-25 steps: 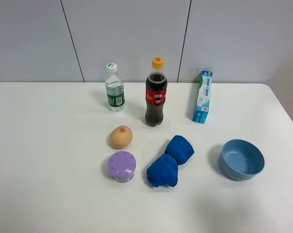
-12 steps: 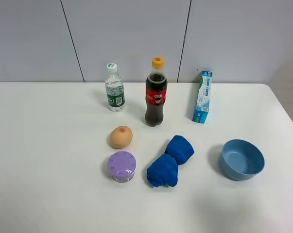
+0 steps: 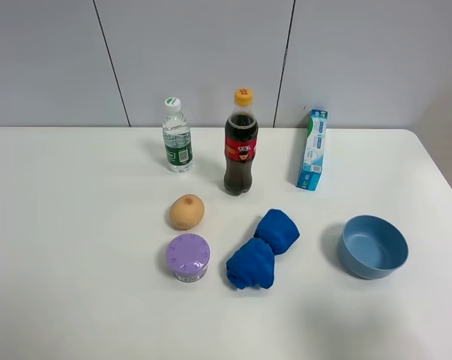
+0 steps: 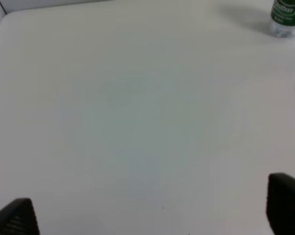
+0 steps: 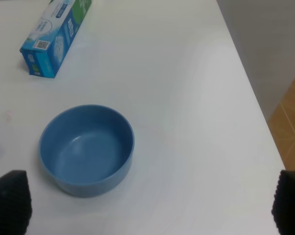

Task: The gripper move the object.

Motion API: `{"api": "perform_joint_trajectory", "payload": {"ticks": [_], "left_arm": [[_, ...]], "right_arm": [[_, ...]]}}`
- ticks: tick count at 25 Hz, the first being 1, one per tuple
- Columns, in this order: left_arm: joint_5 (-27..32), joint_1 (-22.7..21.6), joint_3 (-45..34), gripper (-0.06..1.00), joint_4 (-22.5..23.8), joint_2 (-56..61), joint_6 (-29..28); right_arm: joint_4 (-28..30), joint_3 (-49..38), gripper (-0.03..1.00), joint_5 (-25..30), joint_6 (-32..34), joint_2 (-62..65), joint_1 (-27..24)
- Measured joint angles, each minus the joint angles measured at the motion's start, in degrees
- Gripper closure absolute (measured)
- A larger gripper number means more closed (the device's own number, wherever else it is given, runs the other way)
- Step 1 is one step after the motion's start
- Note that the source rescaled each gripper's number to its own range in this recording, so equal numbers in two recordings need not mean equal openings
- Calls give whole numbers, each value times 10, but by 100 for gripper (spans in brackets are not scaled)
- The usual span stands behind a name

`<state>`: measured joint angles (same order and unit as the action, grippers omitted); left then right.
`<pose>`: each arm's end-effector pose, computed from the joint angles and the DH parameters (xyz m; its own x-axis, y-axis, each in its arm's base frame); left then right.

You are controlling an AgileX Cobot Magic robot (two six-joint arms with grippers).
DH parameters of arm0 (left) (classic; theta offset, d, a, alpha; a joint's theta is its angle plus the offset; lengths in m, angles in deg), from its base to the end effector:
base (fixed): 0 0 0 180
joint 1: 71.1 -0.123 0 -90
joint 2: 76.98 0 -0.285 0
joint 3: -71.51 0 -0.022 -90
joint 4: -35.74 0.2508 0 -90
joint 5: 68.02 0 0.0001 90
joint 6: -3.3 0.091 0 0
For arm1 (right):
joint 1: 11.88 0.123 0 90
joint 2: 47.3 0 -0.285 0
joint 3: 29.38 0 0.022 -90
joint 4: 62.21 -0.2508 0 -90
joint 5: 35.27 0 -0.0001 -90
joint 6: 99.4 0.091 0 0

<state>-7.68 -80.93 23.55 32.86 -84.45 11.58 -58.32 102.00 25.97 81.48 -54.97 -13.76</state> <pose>-0.0059 -0.0051 0.2809 -0.4406 0.0447 -0.8966 -0.0798 0.9929 0.0887 -0.0057 -0.0052 0.2765 -0.4625 -0.0021 -0.8866 0.0775 0.9961 -0.0428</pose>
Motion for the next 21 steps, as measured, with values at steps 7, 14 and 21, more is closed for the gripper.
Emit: {"api": "perform_joint_trajectory", "payload": {"ticks": [7,14,21], "left_arm": [[0,0,0,19,1,0,-1],[0,0,0,19,1,0,-1],[0,0,-3,19,1,0,-2]], "right_arm": [[0,0,-3,0,0,0,0],[0,0,-3,0,0,0,0],[0,0,-3,0,0,0,0]]}}
